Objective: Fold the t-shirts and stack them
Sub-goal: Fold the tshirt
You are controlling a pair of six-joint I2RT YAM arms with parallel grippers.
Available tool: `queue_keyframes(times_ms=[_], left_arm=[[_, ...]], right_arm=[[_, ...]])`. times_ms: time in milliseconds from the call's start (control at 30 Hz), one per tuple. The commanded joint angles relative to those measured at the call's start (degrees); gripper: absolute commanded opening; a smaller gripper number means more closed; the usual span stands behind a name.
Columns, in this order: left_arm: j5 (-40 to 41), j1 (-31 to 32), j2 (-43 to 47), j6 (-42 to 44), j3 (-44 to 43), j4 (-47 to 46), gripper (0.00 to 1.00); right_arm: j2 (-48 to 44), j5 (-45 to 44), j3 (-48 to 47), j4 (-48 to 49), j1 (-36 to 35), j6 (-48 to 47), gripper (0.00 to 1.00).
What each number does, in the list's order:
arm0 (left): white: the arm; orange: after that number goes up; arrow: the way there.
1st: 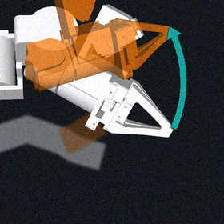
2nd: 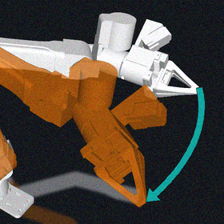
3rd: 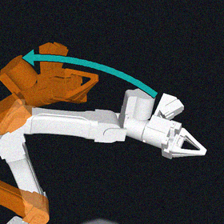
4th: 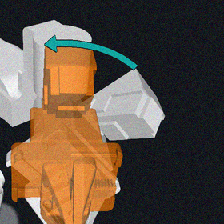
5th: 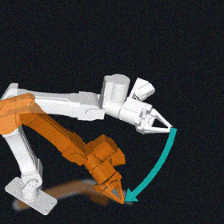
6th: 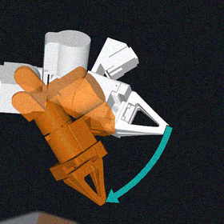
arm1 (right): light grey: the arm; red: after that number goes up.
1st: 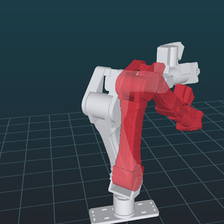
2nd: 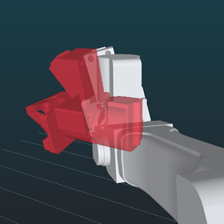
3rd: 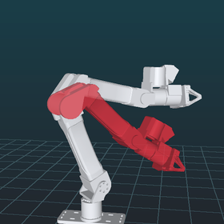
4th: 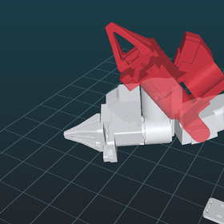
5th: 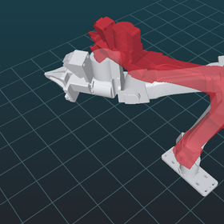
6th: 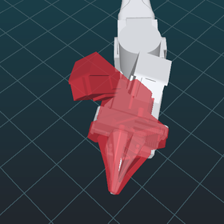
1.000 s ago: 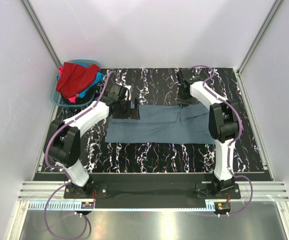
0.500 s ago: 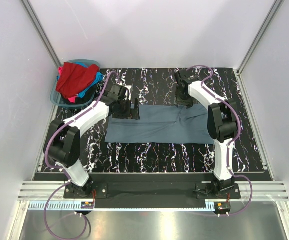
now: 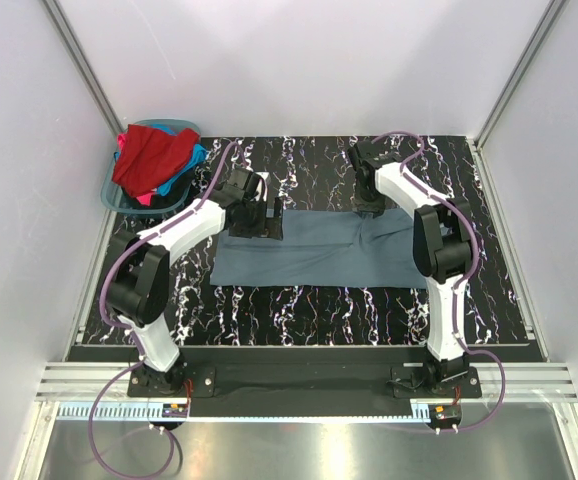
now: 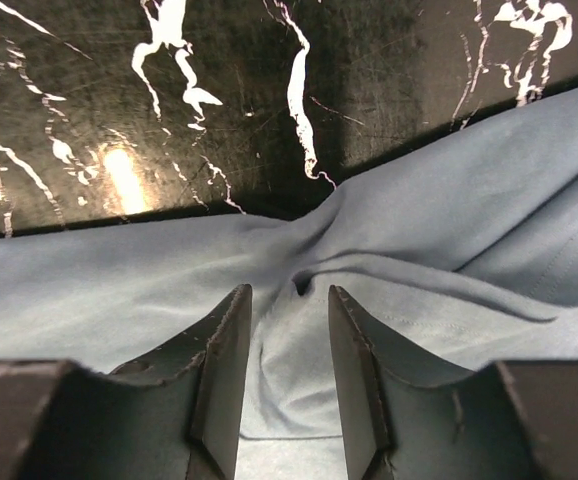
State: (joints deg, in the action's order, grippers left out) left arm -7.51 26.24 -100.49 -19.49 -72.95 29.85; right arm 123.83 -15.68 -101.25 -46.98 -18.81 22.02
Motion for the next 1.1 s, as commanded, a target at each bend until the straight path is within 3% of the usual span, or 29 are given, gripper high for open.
queue_keyframes(times_ms=[0, 100, 300, 433, 967, 1067], left_arm=[[1.26, 0.22, 1.26, 0.06, -0.88, -1.81, 0.99], [1.44, 0.22, 1.78, -0.03, -0.35, -1.81, 0.99], [2.23, 0.22, 1.08, -0.46, -0.44, -1.81, 0.99], [1.71, 0.22, 0.73, -0.73, -0.35, -1.81, 0.99], [1.36, 0.22, 0.64, -0.20, 0.96, -2.07, 0.99], [1.27, 0.22, 0.64, -0.20, 1.14, -2.16, 0.99]], right_arm=[[1.24, -1.90, -2.81, -0.30, -0.70, -1.01, 0.43], [1.68, -1.90, -3.07, -0.30, -0.79, -1.10, 0.36], [1.15, -2.16, -3.43, -0.30, -0.88, -1.10, 0.08], [0.62, -1.63, -3.86, -0.13, -1.84, -1.98, 0.02], [0.80, 1.18, -3.34, 1.71, -4.83, -6.11, 0.06], [0.45, 2.23, -3.16, 2.16, -4.92, -6.81, 0.19]])
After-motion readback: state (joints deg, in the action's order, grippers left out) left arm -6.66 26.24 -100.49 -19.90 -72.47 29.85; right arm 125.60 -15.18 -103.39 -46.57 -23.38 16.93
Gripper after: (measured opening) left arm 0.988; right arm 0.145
